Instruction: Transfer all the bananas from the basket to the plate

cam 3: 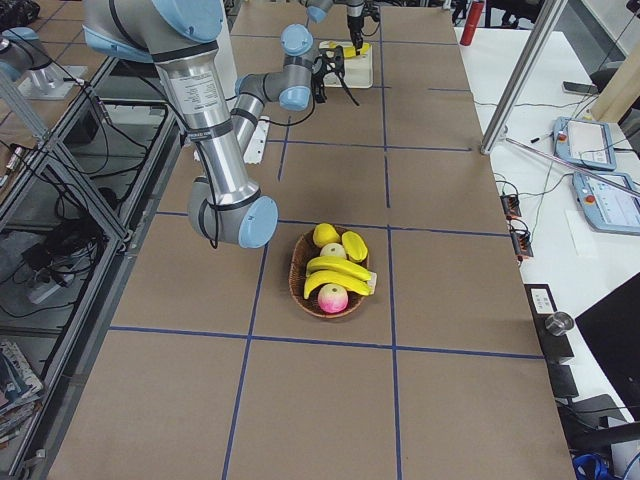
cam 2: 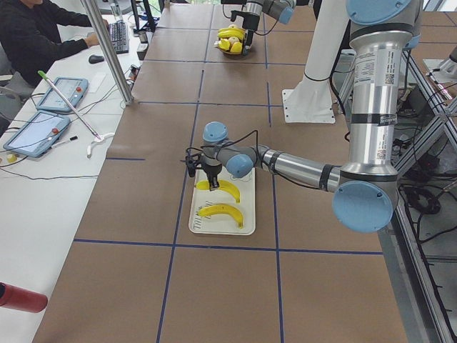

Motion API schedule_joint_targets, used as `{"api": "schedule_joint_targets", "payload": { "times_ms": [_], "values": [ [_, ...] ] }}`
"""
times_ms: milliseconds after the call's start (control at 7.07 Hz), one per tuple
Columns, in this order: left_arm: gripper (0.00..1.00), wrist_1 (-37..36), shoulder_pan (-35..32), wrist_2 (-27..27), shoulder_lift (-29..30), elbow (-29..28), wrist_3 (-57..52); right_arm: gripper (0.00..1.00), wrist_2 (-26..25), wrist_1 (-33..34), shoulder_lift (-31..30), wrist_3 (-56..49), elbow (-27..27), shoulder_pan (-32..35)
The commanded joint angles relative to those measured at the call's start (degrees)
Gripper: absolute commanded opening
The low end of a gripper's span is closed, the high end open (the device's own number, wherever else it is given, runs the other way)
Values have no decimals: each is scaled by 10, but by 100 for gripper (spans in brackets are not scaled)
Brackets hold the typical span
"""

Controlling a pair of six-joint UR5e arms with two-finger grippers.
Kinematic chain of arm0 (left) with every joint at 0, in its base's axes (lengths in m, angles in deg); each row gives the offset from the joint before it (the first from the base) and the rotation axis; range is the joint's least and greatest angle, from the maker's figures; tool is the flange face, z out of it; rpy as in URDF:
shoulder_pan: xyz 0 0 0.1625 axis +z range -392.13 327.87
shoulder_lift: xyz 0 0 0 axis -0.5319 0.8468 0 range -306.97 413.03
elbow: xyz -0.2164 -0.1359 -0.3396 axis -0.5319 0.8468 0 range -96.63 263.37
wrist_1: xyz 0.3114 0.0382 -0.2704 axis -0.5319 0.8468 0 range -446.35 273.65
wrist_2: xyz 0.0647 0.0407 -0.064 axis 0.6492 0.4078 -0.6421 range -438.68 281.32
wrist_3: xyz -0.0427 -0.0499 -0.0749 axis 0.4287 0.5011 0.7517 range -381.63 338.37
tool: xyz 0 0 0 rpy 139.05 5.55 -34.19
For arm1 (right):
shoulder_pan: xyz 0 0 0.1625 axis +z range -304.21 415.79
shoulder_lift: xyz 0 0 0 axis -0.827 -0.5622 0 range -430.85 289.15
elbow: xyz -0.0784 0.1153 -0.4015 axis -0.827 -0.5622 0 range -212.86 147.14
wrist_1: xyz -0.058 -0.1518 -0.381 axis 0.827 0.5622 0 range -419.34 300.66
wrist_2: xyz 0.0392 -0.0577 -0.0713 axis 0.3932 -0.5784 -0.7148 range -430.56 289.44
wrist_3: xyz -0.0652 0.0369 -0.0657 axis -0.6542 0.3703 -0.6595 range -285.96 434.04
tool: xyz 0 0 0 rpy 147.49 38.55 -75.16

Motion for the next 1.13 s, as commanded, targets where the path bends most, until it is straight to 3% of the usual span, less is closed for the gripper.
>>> {"api": "schedule_joint_targets", "payload": {
  "times_ms": [0, 141, 283, 566, 707, 990],
  "values": [
    [1, 2, 1, 0, 0, -16, 49, 100, 0, -1, 0, 0, 0, 1],
    [89, 5, 8, 2, 0, -16, 49, 100, 0, -1, -1, 0, 0, 2],
    [100, 6, 8, 2, 0, -10, 48, 100, 0, 0, -2, 0, 0, 5],
    [100, 4, 8, -4, 10, 39, 53, 100, 9, 1, -57, -1, 21, 32],
    [100, -1, 9, -10, 11, 81, 54, 100, 17, 25, -121, -7, 49, 53],
    [100, 5, 9, -66, 42, 110, 56, 100, 18, 87, -209, -60, 68, 82]
  ]
}}
